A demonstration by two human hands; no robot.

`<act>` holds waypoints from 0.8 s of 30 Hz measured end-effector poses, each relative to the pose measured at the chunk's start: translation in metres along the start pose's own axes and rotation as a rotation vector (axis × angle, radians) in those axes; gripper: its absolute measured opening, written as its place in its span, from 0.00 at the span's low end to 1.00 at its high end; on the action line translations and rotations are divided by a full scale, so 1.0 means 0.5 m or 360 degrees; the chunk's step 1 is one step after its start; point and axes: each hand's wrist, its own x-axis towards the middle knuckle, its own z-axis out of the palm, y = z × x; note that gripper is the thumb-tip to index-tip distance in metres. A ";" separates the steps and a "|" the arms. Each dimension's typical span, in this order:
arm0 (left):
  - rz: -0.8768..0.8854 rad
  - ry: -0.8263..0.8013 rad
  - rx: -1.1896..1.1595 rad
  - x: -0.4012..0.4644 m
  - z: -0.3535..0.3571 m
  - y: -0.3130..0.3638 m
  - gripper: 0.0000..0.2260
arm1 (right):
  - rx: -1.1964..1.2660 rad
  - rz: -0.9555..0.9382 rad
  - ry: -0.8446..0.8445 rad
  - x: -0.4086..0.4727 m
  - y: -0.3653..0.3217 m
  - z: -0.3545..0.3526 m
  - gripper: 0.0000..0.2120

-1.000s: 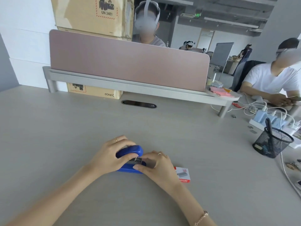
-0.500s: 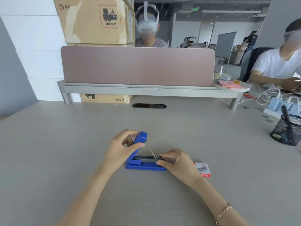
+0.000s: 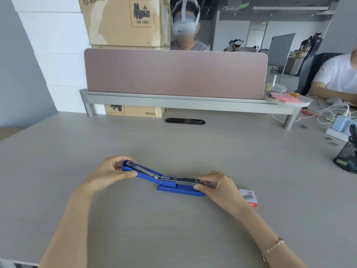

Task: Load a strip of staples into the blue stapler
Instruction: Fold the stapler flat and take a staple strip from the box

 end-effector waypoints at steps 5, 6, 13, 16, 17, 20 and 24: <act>-0.0106 -0.0064 0.0244 -0.001 0.005 -0.035 0.20 | 0.0013 0.0017 0.0009 -0.001 0.000 -0.004 0.06; -0.0116 -0.0066 0.0261 -0.002 0.006 -0.036 0.20 | 0.0012 0.0014 0.0002 -0.001 0.001 -0.005 0.06; -0.0158 -0.0025 0.0285 -0.009 -0.003 -0.043 0.28 | 0.0011 -0.0064 0.0012 0.003 -0.002 0.002 0.04; -0.0161 -0.0029 0.0284 -0.010 -0.012 -0.052 0.31 | -0.0035 -0.0094 0.0025 0.005 0.003 0.008 0.08; -0.0158 -0.0038 0.0288 -0.009 -0.014 -0.053 0.32 | -0.0029 -0.0098 0.0048 0.005 0.004 0.009 0.09; -0.0197 -0.0059 0.0229 -0.009 -0.024 -0.050 0.33 | 0.0022 -0.0132 0.0252 -0.003 0.003 -0.004 0.13; -0.0092 0.0263 0.0228 -0.002 0.000 -0.007 0.26 | 0.0235 -0.0062 0.0493 -0.024 0.024 -0.070 0.03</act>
